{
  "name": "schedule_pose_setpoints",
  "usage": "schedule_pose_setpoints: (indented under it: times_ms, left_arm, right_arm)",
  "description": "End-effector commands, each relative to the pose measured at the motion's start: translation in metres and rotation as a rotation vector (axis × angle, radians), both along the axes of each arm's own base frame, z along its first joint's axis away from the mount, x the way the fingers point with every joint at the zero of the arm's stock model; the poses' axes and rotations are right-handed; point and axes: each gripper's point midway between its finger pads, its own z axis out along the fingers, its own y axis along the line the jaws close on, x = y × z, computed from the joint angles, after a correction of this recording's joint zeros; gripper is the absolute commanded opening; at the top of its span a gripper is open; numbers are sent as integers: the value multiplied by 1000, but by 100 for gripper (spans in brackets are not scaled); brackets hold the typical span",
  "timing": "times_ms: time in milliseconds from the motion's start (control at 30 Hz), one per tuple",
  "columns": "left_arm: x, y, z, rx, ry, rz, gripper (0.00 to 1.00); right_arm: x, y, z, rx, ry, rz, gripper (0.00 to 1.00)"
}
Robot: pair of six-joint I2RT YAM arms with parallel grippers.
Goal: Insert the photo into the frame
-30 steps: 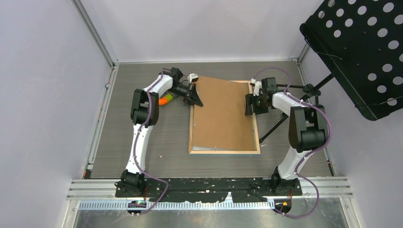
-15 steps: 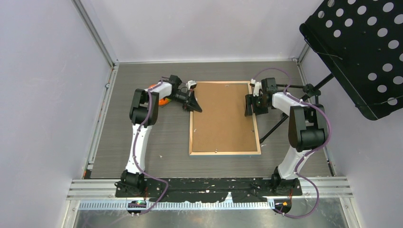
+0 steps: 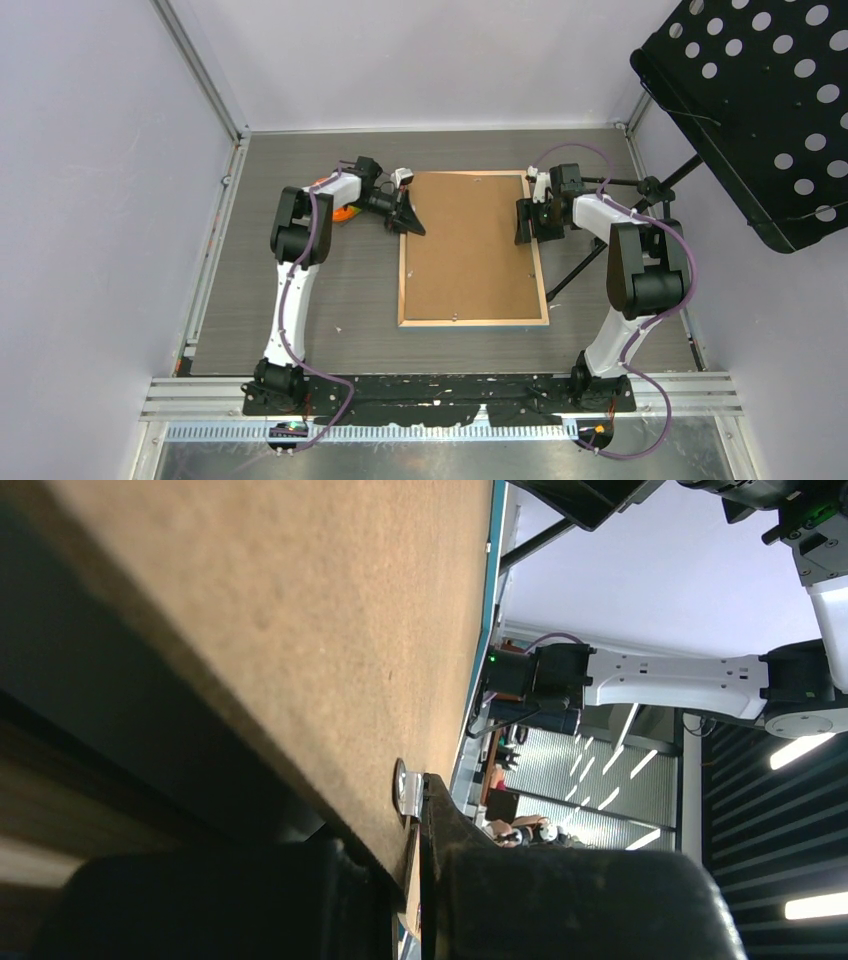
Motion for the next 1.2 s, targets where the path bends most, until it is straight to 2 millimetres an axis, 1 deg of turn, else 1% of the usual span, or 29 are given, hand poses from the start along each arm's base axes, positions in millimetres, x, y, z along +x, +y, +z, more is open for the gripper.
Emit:
schedule_pose_setpoints:
  times_ms: [0,533,700,900,1033,1167]
  left_arm:
    - [6,-7,0,111,-127,10,0]
    - [4,-5,-3,139,-134,40,0]
    - [5,-4,-5,149,-138,44,4]
    - [6,-4,-6,154,-138,47,5]
    - [6,-4,-5,155,-137,49,4]
    - [7,-4,-5,157,-135,51,5]
  right_arm:
    - [8,25,14,102,-29,41,63]
    - [7,26,14,108,-28,39,63]
    - [7,26,15,109,-29,40,63]
    - [7,27,15,112,-27,40,63]
    - [7,24,19,97,-40,44,64]
    - [10,18,32,58,-90,43,68]
